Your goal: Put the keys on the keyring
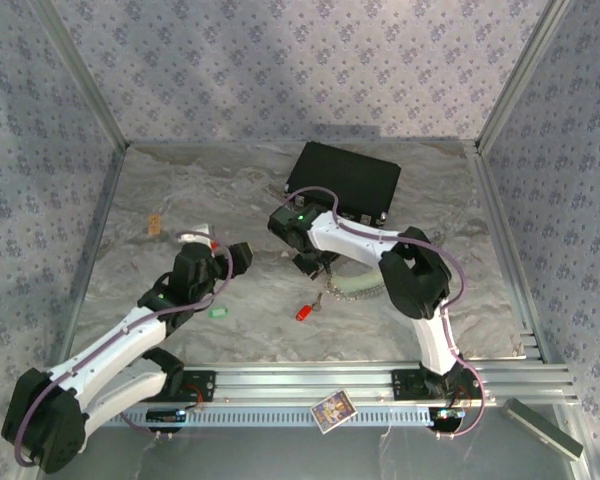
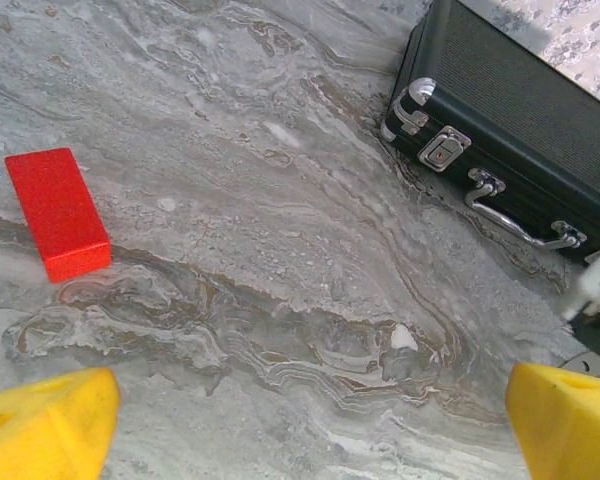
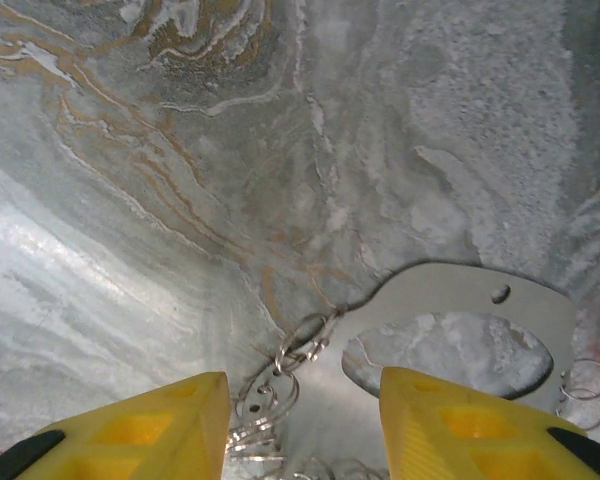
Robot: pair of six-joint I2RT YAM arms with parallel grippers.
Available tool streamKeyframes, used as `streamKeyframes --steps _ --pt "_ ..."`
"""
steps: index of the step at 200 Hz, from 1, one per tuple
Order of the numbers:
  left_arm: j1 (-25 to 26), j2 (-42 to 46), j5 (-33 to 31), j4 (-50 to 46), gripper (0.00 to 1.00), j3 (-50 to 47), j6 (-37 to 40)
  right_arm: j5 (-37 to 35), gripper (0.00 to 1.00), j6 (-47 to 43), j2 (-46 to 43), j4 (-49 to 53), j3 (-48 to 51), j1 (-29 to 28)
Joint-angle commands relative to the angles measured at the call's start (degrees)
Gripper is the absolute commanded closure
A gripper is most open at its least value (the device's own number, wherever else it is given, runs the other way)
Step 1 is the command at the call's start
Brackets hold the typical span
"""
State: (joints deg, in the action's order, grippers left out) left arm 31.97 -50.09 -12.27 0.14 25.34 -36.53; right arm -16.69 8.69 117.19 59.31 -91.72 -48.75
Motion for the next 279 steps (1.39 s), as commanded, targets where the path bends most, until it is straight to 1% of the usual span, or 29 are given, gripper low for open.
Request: streamKeyframes --steps 1,16,38,75,156,279 --pt "0.37 1.58 -1.20 -1.27 0.02 -0.73 -0.25 0.47 0.64 2.15 1.35 2.45 -3.10 0.33" --pt "0.33 2.10 -1.18 -1.56 0.02 -0.83 -0.53 1.26 0.65 4.96 1.88 1.33 -3.07 0.60" --pt "0.37 2.79 -1.20 -1.81 0.02 -1.09 -0.82 -0.06 0.65 8.80 2.68 1.45 -2.94 0.62" --pt "0.34 3.39 -1.16 -2.08 0.03 -1.17 -0.83 -0.81 0.65 12.25 2.96 1.55 -1.80 1.05" --pt "0.34 3.41 -1.03 -2.09 0.03 -1.26 -1.73 -1.93 0.69 13.97 4.10 1.31 -0.18 2.20" --pt "0.37 2.24 -0.82 -1.64 0.03 -0.65 -2.04 -2.44 0.77 13.85 4.36 1.25 1.48 3.15"
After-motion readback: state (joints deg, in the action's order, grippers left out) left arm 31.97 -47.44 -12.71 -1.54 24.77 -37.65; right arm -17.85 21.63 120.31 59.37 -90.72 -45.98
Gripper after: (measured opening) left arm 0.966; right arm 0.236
